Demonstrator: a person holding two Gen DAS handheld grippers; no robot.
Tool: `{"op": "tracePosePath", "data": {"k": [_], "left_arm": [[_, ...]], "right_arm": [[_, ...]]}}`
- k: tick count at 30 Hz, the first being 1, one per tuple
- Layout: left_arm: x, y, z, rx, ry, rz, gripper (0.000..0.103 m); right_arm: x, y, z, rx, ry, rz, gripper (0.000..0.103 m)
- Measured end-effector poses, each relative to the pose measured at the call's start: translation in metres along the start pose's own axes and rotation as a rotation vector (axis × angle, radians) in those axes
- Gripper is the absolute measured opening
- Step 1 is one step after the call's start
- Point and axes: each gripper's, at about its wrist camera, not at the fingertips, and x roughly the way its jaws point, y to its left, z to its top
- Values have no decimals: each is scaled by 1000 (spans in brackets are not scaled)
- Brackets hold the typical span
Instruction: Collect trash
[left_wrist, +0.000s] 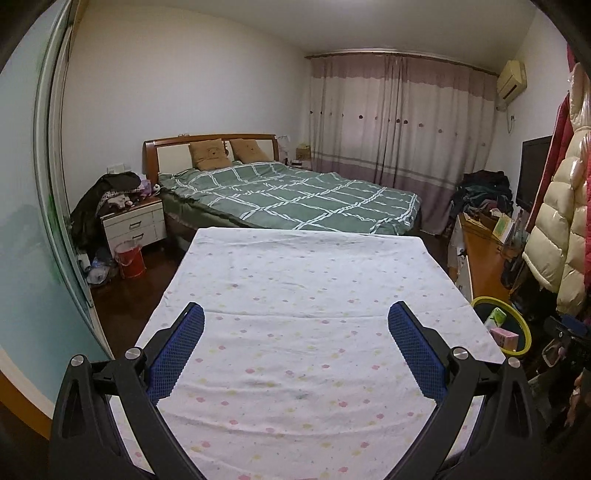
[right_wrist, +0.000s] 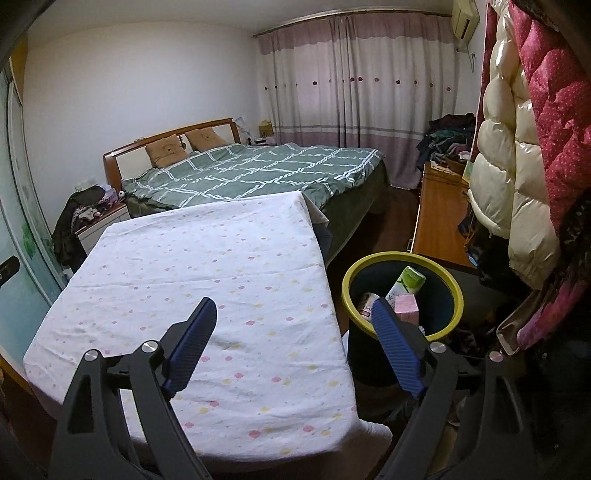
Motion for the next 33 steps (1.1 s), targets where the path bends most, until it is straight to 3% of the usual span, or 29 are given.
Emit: {"op": "tracePosePath", "data": {"k": [33], "left_arm": [[7,-14,0,23,14,-19,98]], "right_arm": [[2,0,1,8,1,8,82]]}}
